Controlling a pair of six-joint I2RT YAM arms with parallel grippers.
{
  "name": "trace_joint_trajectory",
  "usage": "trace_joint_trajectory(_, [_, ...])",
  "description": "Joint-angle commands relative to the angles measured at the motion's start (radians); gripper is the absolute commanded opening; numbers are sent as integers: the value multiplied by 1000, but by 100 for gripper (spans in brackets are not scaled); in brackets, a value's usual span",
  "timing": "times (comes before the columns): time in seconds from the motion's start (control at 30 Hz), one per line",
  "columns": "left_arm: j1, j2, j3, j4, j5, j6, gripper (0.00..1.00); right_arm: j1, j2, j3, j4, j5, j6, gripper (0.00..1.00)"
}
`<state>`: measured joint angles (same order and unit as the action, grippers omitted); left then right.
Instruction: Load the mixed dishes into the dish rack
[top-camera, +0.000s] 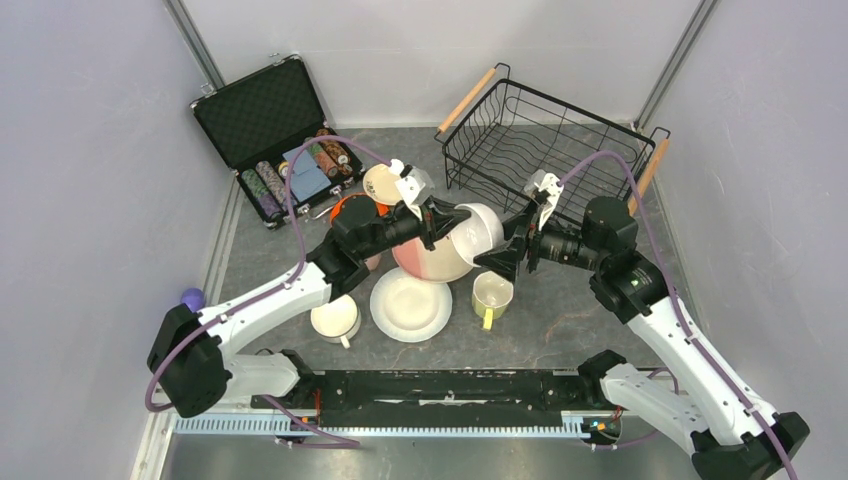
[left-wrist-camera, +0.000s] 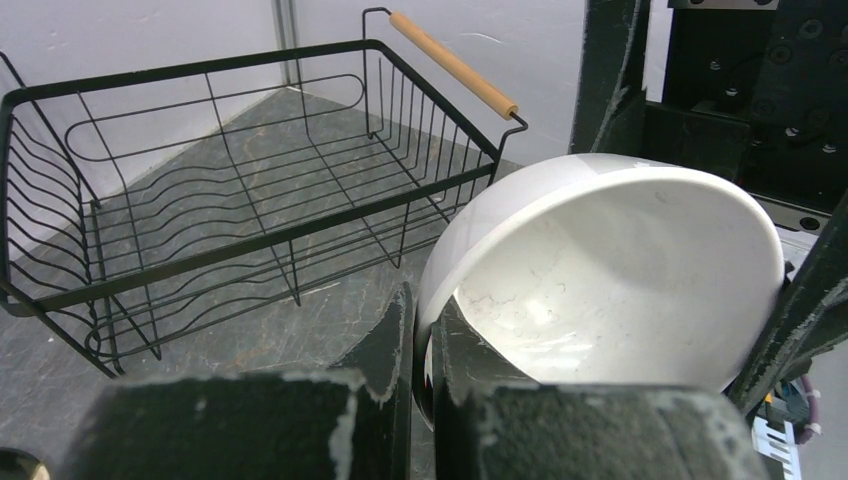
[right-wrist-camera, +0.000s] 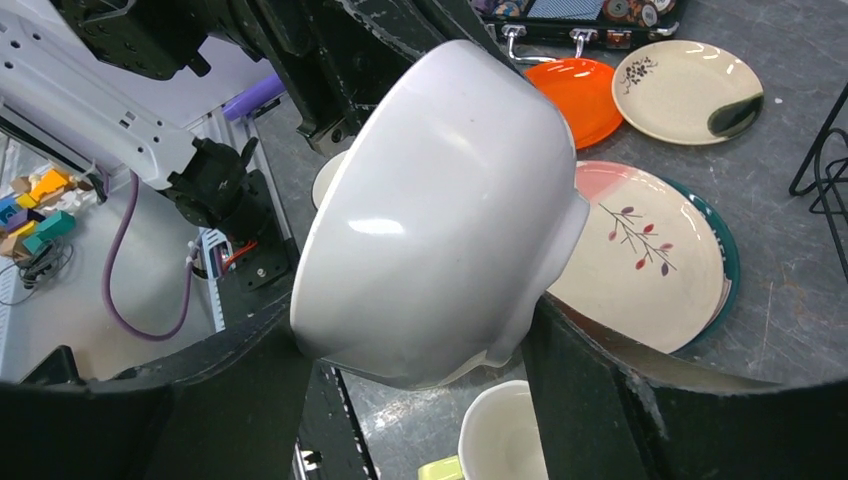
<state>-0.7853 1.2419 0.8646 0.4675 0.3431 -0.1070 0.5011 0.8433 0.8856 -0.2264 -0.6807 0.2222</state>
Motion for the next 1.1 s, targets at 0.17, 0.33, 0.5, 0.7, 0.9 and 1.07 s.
trace_joint_trajectory(0.17, [-2,20,54,5,34,-10,2,-4,-4,20,51,-38,20,58])
trace_joint_trajectory(0.33, [-2,45,72,1,43,-40,29,-4,15,21,42,27,20,48])
trace_joint_trajectory(0.5, [-2,64,83,-5,28,-53,54,-4,44,38,-8,223,30,39])
trace_joint_trajectory(0.7, [-2,98,117,-59,-43,-45,74,-6,103,63,-26,316,35,29])
trace_joint_trajectory(0.9, [-2,88,152,-174,-165,-16,78,-16,113,73,-41,437,25,26])
trace_joint_trajectory(1.07, [-2,56,154,-218,-245,-35,79,-26,165,158,-70,478,-8,25])
